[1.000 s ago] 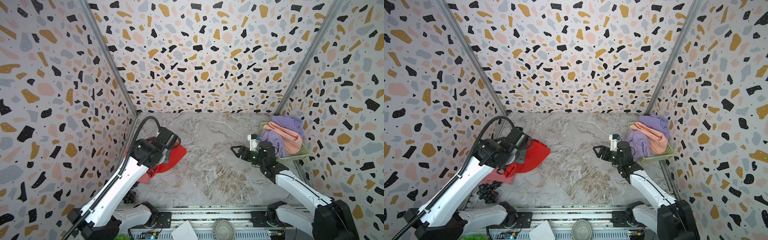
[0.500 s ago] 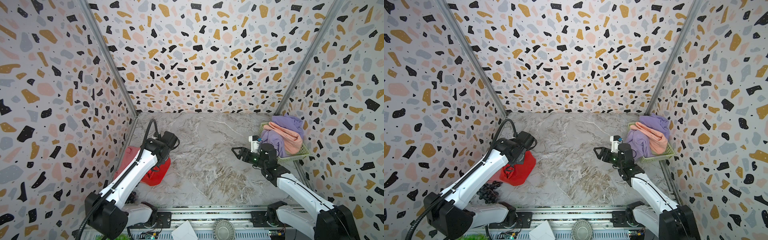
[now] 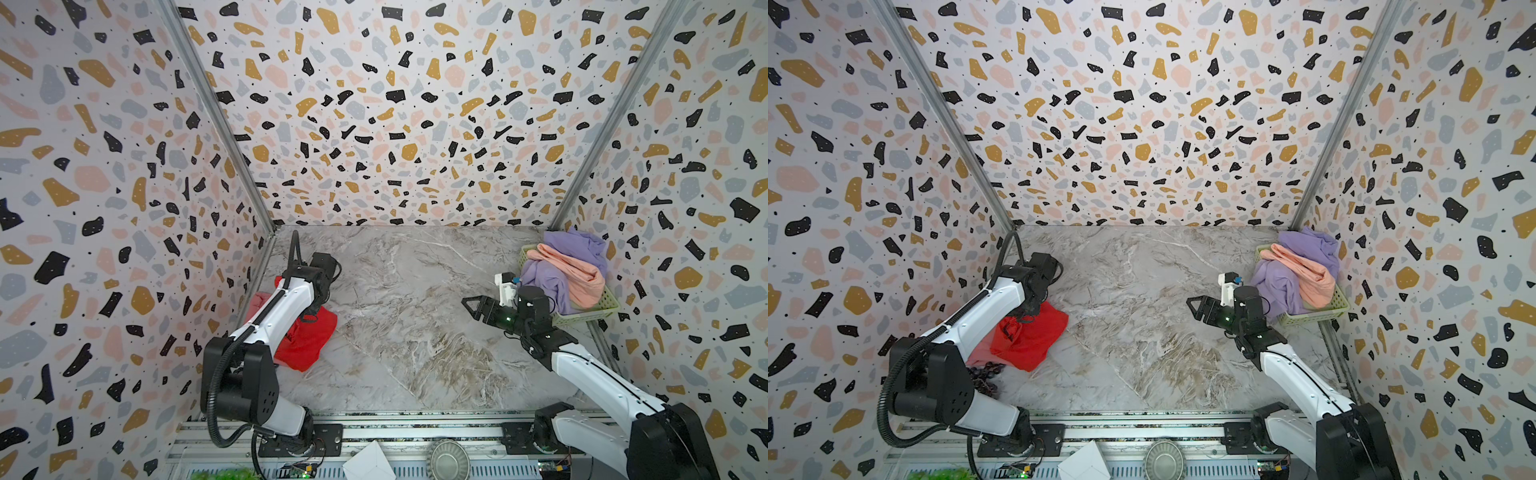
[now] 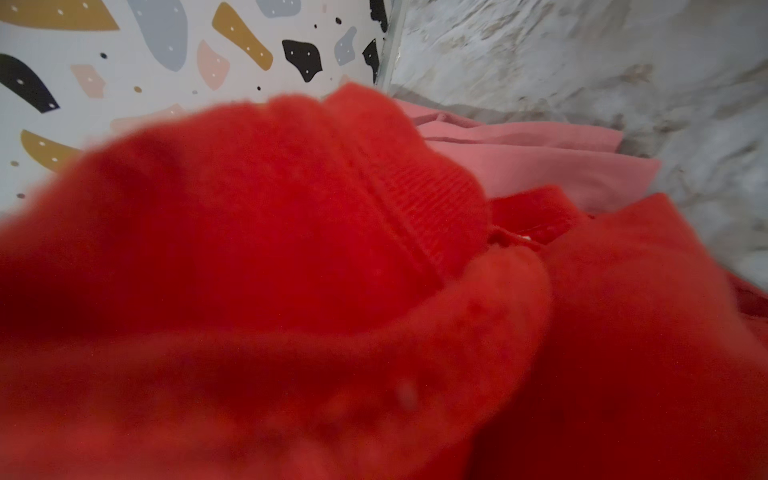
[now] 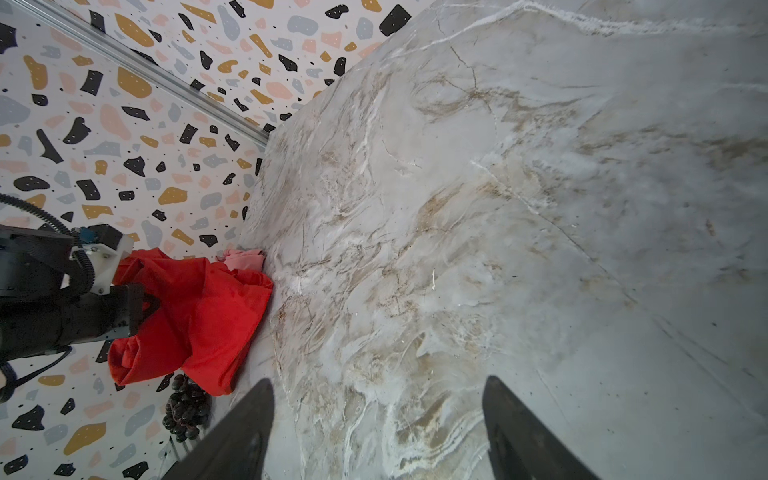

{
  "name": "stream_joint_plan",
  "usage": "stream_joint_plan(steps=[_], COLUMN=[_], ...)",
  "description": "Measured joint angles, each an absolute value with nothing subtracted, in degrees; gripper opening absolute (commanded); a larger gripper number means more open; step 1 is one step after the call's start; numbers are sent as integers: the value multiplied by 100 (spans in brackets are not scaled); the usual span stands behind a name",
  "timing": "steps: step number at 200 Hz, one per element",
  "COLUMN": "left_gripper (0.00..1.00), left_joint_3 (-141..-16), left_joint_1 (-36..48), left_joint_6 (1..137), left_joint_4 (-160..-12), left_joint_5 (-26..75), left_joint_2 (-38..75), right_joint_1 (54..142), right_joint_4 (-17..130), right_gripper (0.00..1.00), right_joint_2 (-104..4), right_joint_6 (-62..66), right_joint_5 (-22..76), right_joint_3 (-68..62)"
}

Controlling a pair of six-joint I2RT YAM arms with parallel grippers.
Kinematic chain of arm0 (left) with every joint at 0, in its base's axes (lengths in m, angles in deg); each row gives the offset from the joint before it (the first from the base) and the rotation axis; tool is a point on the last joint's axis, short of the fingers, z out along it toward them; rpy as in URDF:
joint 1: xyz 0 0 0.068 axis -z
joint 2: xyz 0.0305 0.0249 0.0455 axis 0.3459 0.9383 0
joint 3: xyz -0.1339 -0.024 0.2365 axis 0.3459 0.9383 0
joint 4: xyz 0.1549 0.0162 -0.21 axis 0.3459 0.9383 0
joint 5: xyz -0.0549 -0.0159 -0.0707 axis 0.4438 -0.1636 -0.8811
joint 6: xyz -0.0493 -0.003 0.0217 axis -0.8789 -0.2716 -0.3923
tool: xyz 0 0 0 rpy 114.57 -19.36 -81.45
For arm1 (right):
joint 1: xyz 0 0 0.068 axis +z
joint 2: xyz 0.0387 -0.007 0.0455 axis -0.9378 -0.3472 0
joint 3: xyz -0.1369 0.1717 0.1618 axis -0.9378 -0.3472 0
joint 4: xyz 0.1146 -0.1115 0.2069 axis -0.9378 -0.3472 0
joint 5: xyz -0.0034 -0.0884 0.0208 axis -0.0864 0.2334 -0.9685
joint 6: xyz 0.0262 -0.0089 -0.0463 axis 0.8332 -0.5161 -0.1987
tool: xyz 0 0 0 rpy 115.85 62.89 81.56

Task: Fold and stack the t-shirts
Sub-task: 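Carry the red shirt onto the pink shirt with left gripper while right withdraws, then open the left gripper to release the red shirt on the pink shirt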

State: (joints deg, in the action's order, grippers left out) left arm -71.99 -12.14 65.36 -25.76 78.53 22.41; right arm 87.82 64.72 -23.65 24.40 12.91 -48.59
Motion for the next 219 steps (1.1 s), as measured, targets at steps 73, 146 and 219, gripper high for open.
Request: stream_joint_plan(steps=[73, 146, 219], left_gripper=[82, 100, 100], left_joint_3=[-7009, -7665, -6994], left_joint_1=[-2079, -2521, -2532], left_joint_6=[7002, 6855, 6733], left_joint_4=[-3315, -3577, -5142], left_joint_5=[8257, 8941, 5968], left_joint_2=[2686, 3513, 1506], right_joint_1=[8782, 8779, 8745], right_joint_4=[6159, 5790, 5482], right_gripper=[79, 79, 81], right_joint_2=[-2608, -2516, -2452], right_joint_6=[2372, 2379, 2261], right_joint_5=[1437, 1776, 2178], right_joint_3=[-4625, -4595, -4485])
